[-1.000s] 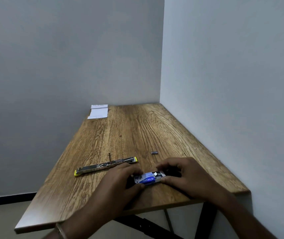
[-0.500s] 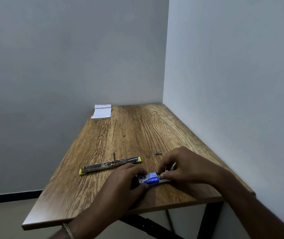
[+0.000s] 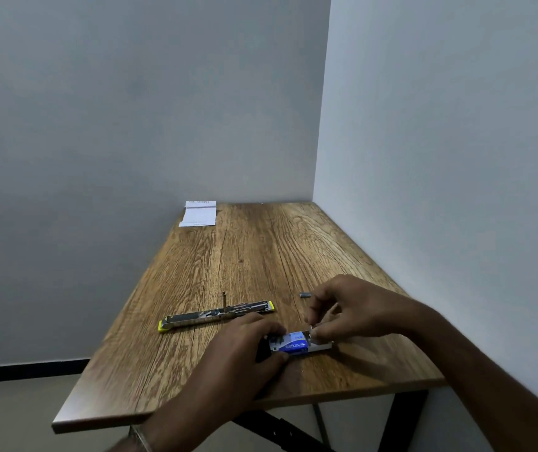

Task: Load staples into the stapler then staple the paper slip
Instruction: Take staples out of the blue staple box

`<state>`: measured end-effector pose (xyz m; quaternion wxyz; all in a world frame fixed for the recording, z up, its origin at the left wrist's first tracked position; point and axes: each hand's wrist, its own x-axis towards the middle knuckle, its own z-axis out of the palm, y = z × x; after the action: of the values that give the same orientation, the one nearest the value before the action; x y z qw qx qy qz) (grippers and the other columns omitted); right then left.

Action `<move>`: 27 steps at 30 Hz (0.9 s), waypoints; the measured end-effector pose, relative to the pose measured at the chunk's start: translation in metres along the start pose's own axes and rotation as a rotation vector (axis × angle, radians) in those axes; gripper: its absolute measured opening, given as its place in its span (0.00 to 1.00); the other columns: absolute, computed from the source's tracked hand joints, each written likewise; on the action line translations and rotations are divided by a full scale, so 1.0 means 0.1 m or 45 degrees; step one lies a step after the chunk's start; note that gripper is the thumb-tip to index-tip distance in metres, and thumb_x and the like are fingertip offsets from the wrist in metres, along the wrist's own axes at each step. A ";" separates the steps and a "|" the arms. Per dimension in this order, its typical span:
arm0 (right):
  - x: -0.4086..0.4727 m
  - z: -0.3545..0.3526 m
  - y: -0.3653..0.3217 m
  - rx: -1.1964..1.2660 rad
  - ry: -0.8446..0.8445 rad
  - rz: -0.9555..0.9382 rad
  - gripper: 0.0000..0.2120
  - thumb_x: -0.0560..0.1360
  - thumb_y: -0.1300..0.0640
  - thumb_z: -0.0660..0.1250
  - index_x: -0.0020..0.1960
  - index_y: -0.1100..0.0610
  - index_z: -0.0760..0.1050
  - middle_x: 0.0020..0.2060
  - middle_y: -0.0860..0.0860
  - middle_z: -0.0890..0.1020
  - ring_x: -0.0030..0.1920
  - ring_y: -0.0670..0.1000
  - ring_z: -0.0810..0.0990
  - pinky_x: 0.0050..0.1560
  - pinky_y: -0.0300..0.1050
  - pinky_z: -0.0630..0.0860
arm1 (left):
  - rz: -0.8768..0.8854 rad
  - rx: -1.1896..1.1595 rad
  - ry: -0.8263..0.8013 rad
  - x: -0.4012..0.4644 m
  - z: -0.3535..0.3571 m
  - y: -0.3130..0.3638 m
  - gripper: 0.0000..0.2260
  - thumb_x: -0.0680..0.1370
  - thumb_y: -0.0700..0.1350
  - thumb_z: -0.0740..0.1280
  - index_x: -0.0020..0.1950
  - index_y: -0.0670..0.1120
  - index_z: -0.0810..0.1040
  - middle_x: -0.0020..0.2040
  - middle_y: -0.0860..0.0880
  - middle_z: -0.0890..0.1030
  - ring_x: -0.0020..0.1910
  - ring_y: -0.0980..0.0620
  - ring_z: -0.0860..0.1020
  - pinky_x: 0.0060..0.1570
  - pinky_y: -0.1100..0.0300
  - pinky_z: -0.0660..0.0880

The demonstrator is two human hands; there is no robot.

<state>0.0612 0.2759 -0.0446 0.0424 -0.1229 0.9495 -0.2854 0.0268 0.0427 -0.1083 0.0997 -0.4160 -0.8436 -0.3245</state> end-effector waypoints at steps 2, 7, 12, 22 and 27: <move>-0.05 0.01 0.07 0.179 0.095 -0.052 0.06 0.71 0.57 0.76 0.47 0.55 0.83 0.45 0.50 0.86 0.46 0.48 0.85 0.49 0.47 0.83 | 0.001 -0.007 -0.005 0.00 -0.01 0.00 0.15 0.75 0.54 0.70 0.61 0.56 0.78 0.55 0.62 0.77 0.52 0.64 0.74 0.53 0.60 0.75; -0.13 0.16 0.22 0.548 0.310 -0.093 0.06 0.71 0.58 0.77 0.47 0.56 0.83 0.43 0.53 0.87 0.44 0.51 0.86 0.44 0.40 0.80 | 0.009 -0.021 0.013 -0.01 -0.02 0.02 0.14 0.75 0.53 0.70 0.59 0.55 0.79 0.54 0.61 0.78 0.52 0.64 0.75 0.52 0.60 0.74; -0.16 0.30 0.33 0.840 0.374 -0.059 0.09 0.73 0.56 0.75 0.53 0.53 0.84 0.47 0.49 0.87 0.48 0.48 0.85 0.46 0.40 0.80 | -0.006 -0.037 0.006 -0.01 -0.03 0.03 0.13 0.75 0.53 0.70 0.59 0.55 0.79 0.54 0.62 0.77 0.53 0.64 0.74 0.53 0.61 0.74; -0.06 0.37 0.31 1.238 0.426 0.041 0.14 0.72 0.53 0.75 0.54 0.59 0.84 0.39 0.52 0.84 0.38 0.47 0.82 0.39 0.39 0.79 | -0.049 -0.111 0.017 -0.02 -0.02 -0.01 0.19 0.74 0.56 0.71 0.64 0.59 0.76 0.57 0.65 0.75 0.55 0.68 0.73 0.54 0.67 0.73; 0.00 0.35 0.23 1.242 0.508 0.003 0.11 0.74 0.55 0.71 0.53 0.57 0.85 0.45 0.57 0.87 0.43 0.51 0.85 0.43 0.40 0.81 | -0.064 -0.218 0.280 -0.09 -0.20 -0.01 0.11 0.72 0.51 0.73 0.54 0.55 0.82 0.49 0.61 0.81 0.50 0.60 0.78 0.44 0.73 0.70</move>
<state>0.0615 0.2756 -0.0864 -0.0866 -0.0312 0.6961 -0.7120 0.0295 0.0238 -0.0974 0.1477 -0.3636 -0.8070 -0.4413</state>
